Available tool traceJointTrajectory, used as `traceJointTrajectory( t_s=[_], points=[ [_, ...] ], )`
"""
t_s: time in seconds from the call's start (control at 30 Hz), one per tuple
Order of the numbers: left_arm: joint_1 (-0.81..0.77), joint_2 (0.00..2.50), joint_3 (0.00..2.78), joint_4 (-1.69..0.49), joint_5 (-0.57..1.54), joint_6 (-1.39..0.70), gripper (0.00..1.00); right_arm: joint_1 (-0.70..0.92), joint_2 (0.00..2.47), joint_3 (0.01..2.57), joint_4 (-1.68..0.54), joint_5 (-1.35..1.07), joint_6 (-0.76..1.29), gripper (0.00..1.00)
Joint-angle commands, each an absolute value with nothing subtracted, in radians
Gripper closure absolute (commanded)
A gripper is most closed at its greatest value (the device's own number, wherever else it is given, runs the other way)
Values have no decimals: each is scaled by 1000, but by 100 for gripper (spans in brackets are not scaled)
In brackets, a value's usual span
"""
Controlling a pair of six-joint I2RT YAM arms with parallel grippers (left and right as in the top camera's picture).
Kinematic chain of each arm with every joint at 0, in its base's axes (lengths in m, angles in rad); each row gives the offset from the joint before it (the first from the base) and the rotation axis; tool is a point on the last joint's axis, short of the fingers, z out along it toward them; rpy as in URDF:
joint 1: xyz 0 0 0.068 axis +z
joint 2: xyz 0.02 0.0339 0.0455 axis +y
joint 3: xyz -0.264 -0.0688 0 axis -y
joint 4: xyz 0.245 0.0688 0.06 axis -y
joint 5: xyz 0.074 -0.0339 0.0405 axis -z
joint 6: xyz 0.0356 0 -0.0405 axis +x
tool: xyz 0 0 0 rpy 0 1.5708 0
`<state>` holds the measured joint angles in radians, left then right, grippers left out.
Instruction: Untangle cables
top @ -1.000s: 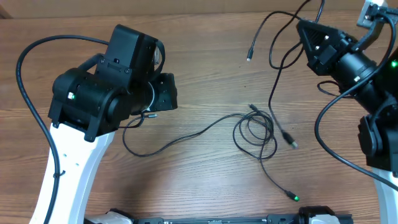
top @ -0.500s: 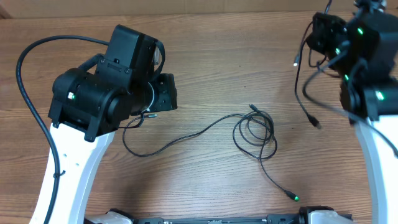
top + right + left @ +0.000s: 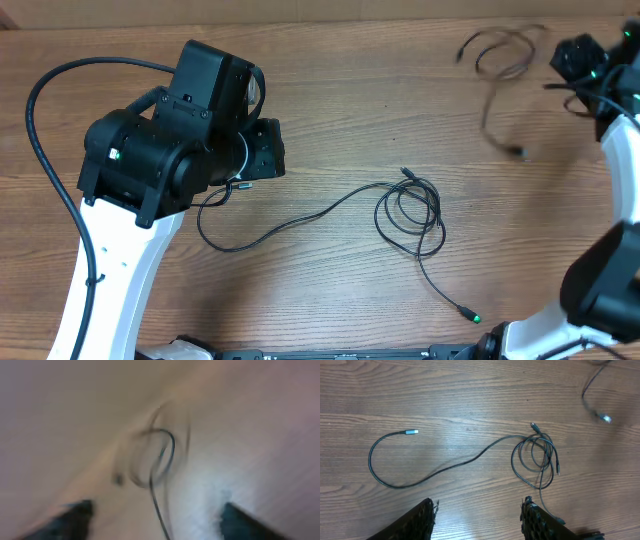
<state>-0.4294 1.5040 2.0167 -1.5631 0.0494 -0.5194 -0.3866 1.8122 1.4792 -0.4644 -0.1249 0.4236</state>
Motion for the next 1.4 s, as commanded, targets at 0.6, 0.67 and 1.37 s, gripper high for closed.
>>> traceJointTrajectory(
  t_s=[0.6, 0.67, 1.37],
  points=[
    [-426, 1516, 2032, -1552, 70, -505, 43, -361, 1890, 1417, -650, -105, 387, 10],
    [-426, 1517, 2032, -1552, 72, -505, 43, -351, 1912, 1406, -641, -106, 381, 8],
    [-426, 1517, 2032, -1551, 72, -505, 42, -315, 2112, 1406, -545, -110, -61, 1]
  ],
)
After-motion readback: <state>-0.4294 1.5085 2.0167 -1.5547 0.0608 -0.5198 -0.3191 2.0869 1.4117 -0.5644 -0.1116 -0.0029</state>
